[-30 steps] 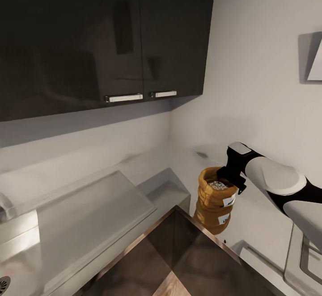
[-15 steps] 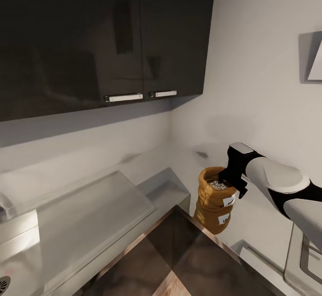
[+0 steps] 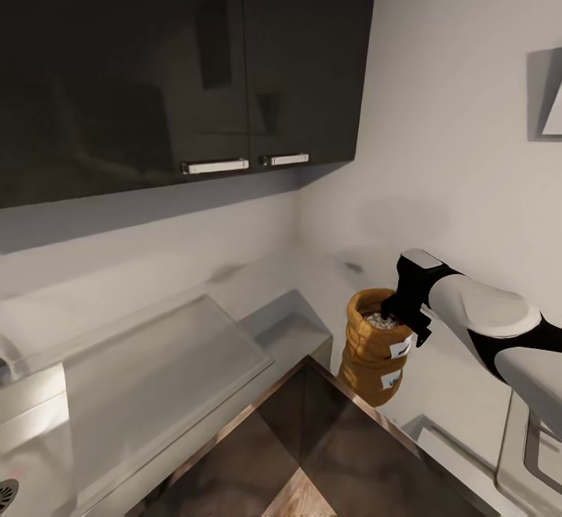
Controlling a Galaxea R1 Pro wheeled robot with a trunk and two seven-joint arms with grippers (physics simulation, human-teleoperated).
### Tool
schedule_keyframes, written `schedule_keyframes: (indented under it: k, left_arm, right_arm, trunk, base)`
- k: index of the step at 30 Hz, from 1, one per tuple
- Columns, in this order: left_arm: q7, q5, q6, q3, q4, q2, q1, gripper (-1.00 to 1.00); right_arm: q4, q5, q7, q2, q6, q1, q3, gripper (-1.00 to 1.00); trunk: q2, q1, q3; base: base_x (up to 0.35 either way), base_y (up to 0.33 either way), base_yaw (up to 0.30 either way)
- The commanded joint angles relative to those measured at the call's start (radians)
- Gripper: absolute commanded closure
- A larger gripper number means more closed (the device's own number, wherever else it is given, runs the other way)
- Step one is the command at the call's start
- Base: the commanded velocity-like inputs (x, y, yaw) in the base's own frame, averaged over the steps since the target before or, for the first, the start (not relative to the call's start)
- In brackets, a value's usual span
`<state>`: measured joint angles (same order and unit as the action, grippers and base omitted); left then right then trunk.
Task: In the kitchen, take the popcorn bag from the countertop, put it into the microwave, and heat it until the popcorn is cooked so the cooked popcorn ends up inside the bag.
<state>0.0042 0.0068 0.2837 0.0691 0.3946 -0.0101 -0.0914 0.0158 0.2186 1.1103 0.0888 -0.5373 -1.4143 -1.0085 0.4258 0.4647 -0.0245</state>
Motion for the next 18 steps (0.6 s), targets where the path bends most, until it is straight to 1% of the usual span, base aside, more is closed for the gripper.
schedule_keyframes:
  k: [1,18]
  left_arm:
    - [0.0,0.001,0.008,0.006,0.004,-0.001,-0.001,-1.0]
    - [0.0,0.001,0.008,0.006,0.004,-0.001,-0.001,-1.0]
  right_arm:
    - [0.001,0.01,0.004,0.0,-0.009,0.0,0.008,-1.0]
    - [0.001,0.011,0.0,0.0,-0.007,0.0,0.007,-1.0]
  trunk:
    - [0.002,0.001,-0.004]
    - [0.002,0.001,-0.03]
  base:
    - [0.0,0.0,0.0]
    - [0.0,0.0,0.0]
